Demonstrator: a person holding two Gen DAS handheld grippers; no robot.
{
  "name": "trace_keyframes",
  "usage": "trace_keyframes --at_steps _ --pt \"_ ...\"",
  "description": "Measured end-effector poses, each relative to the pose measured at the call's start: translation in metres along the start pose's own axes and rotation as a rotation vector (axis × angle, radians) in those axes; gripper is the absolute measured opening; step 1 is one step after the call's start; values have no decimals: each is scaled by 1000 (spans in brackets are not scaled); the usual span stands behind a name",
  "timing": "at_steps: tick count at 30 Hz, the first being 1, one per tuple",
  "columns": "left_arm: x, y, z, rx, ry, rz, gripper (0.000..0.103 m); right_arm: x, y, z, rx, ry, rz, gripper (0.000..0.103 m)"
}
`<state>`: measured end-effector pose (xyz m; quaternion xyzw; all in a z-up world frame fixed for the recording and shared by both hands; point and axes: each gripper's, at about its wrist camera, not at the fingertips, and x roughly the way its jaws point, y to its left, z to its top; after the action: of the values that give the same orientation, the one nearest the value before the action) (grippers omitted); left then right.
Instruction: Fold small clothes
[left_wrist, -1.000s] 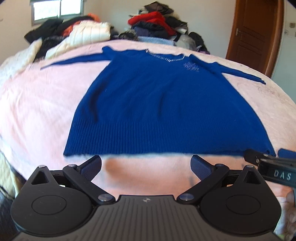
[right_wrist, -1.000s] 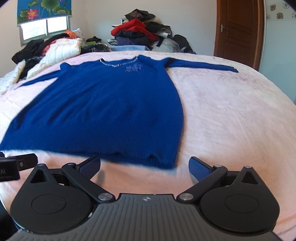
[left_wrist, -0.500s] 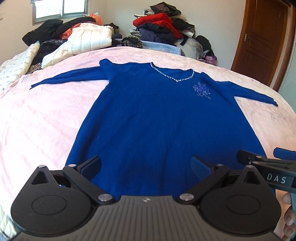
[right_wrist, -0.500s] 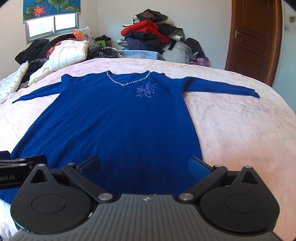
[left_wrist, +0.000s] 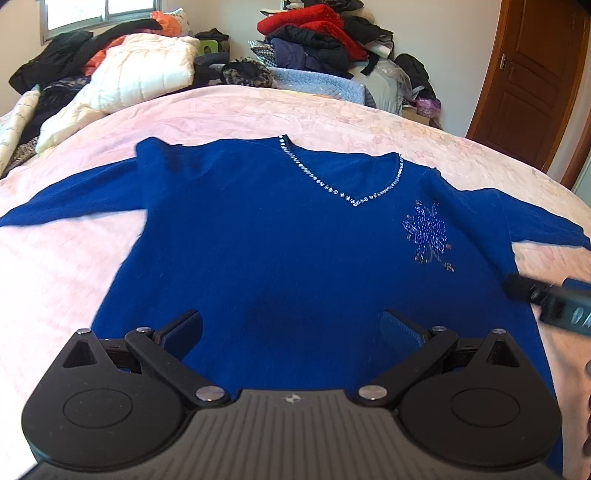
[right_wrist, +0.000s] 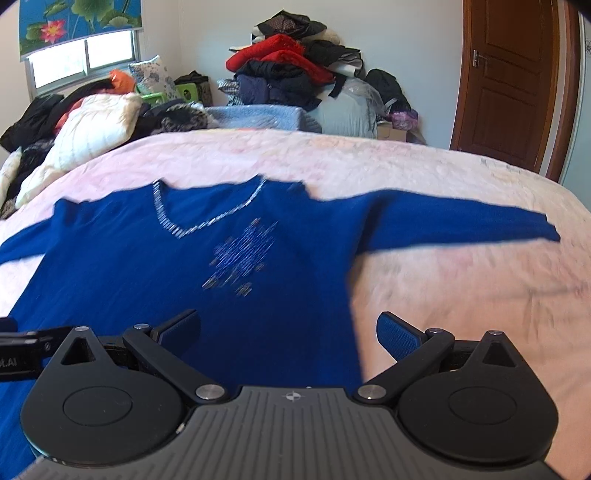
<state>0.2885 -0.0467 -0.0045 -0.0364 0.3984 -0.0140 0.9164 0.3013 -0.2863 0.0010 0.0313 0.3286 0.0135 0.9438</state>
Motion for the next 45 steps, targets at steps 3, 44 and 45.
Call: trace_keyframes --at_steps 3,44,45 --pt "23 -9 11 4 33 -20 103 23 -56 23 98 -15 -2 103" --pt "51 70 65 -648 -43 -743 103 23 -102 88 415 -219 606 10" --pt "54 76 63 -699 -33 -784 103 24 -72 82 359 -174 644 10"
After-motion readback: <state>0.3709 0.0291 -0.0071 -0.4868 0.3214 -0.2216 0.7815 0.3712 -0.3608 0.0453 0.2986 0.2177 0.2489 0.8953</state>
